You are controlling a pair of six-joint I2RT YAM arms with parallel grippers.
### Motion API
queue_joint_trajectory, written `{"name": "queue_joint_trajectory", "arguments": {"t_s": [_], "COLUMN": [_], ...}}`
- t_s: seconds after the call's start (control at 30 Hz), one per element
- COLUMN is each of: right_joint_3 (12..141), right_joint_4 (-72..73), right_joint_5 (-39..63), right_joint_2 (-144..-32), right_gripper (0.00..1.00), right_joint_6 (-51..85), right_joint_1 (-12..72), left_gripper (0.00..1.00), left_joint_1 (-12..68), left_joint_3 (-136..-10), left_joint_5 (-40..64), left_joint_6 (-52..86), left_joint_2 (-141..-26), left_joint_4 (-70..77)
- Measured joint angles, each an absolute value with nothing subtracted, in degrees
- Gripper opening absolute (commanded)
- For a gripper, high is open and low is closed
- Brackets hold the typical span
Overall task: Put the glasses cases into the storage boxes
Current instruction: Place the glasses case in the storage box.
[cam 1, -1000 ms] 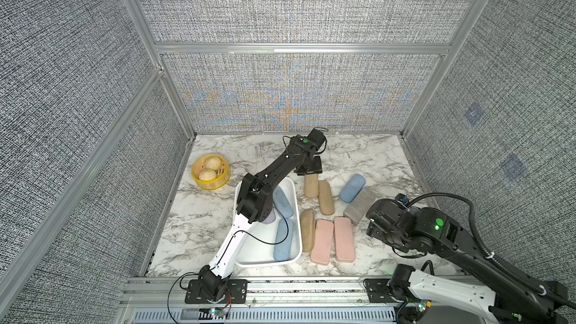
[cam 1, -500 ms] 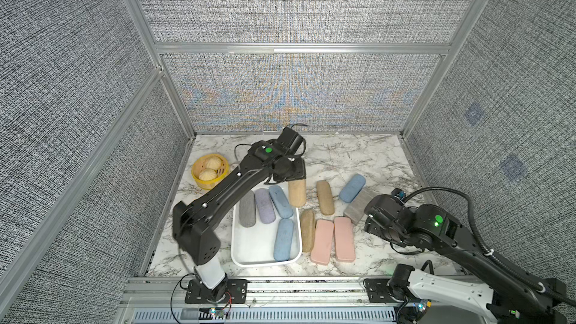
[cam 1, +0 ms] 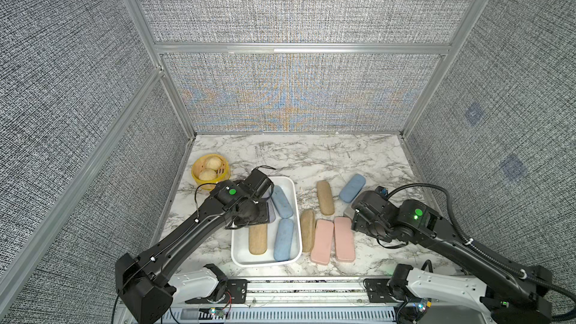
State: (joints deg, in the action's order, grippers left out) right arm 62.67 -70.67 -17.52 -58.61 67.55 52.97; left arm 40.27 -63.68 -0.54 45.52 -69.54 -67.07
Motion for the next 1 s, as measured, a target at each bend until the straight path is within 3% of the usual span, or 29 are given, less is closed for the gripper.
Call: {"name": "queue_joint_trajectory", "arguments": {"t_s": [0.63,1.0], "right_joint_3": [62.9,63.8], "right_joint_4": [-70.3,-71.0], "right_joint_5": [-17.7,-18.2], "right_joint_2": [-60.4,-60.6], "right_gripper": [0.72,0.72], "right_joint_6": [69.7,69.9], "right_joint_1": [55.5,55.6], "left_gripper": [0.50,0.49], "left_joint_1": [39.6,39.1], "left_joint_3": [-55.8,-58.6], "left_joint_5": [8.6,9.0], "left_joint_6": [46.2,45.4], "left_joint_2": [-83.5,-90.0], "left_joint_4": [-58.6,-55.1]}}
